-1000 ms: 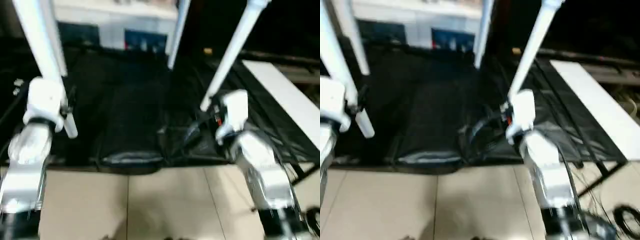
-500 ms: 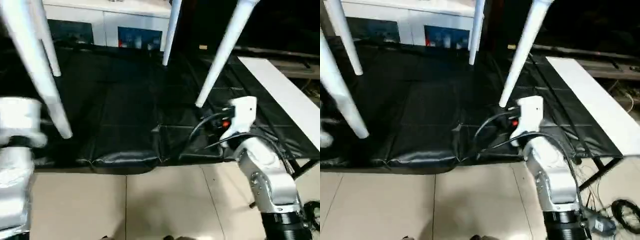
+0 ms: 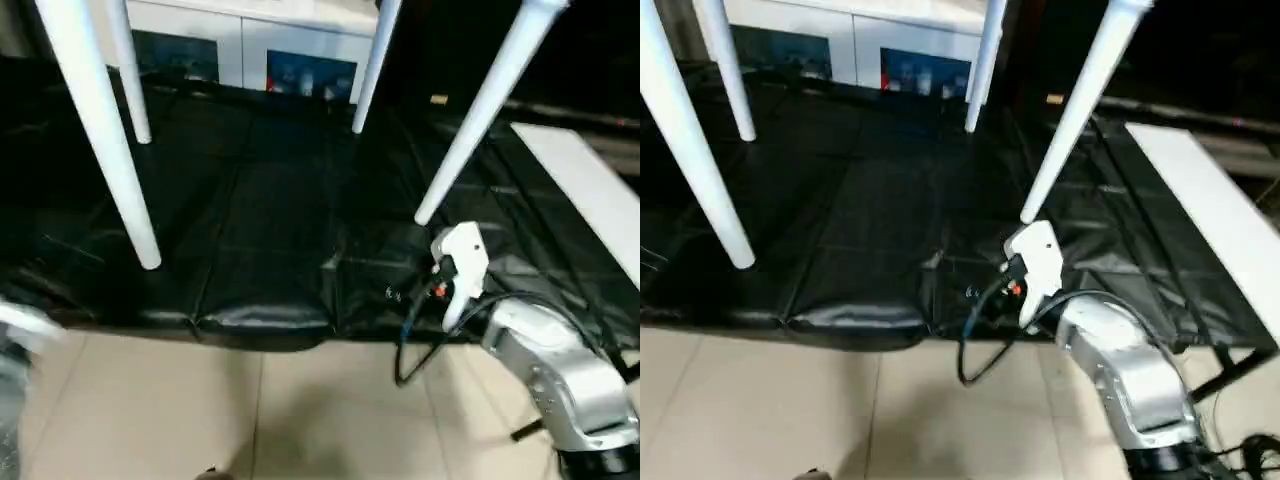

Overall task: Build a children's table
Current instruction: Flip table

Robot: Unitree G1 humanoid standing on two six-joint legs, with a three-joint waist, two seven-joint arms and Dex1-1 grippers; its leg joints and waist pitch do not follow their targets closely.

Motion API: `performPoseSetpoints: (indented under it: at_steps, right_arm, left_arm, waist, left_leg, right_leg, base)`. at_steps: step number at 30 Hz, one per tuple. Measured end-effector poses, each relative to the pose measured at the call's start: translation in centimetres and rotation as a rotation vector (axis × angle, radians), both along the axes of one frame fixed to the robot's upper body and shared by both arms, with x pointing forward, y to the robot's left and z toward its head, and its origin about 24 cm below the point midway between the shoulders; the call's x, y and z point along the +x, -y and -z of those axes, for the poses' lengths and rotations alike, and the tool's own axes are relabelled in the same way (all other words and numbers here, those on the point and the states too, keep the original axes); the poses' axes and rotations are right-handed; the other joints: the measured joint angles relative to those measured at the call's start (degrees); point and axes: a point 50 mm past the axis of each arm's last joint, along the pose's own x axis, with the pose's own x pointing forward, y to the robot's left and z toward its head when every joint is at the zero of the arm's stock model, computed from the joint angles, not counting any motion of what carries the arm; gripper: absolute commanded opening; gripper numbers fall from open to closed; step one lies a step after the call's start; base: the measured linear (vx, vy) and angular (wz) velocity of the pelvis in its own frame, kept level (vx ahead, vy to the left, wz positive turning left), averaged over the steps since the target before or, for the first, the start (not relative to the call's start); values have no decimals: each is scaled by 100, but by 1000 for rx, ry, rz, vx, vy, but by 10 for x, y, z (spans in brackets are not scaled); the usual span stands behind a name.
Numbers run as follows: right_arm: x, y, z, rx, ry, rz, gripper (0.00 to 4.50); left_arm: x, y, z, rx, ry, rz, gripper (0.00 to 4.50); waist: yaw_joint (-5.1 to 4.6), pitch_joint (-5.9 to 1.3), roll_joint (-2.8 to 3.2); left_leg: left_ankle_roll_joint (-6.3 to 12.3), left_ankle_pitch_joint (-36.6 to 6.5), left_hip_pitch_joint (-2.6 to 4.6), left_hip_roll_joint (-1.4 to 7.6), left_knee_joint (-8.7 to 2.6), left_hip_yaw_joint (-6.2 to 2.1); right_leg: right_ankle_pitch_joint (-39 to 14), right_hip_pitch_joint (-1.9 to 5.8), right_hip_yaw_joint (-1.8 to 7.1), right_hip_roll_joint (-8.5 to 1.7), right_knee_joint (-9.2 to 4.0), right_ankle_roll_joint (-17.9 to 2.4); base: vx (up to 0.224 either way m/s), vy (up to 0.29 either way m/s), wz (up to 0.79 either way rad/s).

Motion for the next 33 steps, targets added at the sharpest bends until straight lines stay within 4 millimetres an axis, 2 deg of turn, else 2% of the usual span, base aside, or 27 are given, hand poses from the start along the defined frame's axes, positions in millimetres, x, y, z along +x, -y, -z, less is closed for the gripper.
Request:
performPoseSetpoints:
  at_steps: [3,8,12,16,21,26,29,33]
  right_arm:
    - [-7,-4,0,-4,-29,-79,387]
    - [-7,-5,-1,2,-26,-87,387]
    - [-8,-4,0,-2,-30,-79,387]
    - [-9,-4,2,-5,-34,-60,387]
    - [-3,-6,2,0,3,28,387]
    - [1,-9,-1,9,31,61,387]
    - [-1,-10,0,21,27,72,387]
    - [-3,-8,5,56,17,179,387]
  left_arm:
    - [17,18,0,131,-17,78,350]
    - [46,22,2,288,-35,10,350]
    - [58,12,9,425,-97,-74,350]
    - [64,-16,20,506,-162,-286,350]
    - [69,-52,12,510,-105,-607,350]
    - [65,-79,-1,536,-24,-864,350]
    - [60,-78,0,442,5,-902,350]
    - [45,-56,8,253,34,-786,350]
  waist:
    - [-3,1,7]
    - [-47,-13,21]
    - [-94,-14,43]
    - [-105,-17,51]
    - [-200,-23,42]
    - [-172,-32,30]
    - [-107,-32,30]
    - [-13,-33,28]
  left_leg:
    - [1,0,1,-1,-21,27]
    - [0,1,3,-3,-31,48]
    - [-1,1,-6,-2,-34,47]
    - [0,2,-15,-3,-32,46]
    - [-1,2,-21,-2,-31,44]
    - [-1,2,-28,-2,-27,42]
    - [0,2,-48,-2,-12,40]
    - [4,0,-51,-1,5,46]
  right_leg:
    - [-1,-4,64,20,4,7]
    - [-7,-6,85,22,15,18]
    - [-11,-19,89,25,29,17]
    - [-1,-31,90,26,32,0]
    - [-1,-41,89,28,38,2]
    - [2,-44,88,29,39,-3]
    - [11,-47,88,26,35,-18]
    - [11,-52,91,22,34,-19]
  base:
    - [0,0,0]
    - [0,0,0]
    - [0,0,0]
    - [0,0,0]
    - [0,0,0]
    - [0,0,0]
    - [0,0,0]
    - [0,0,0]
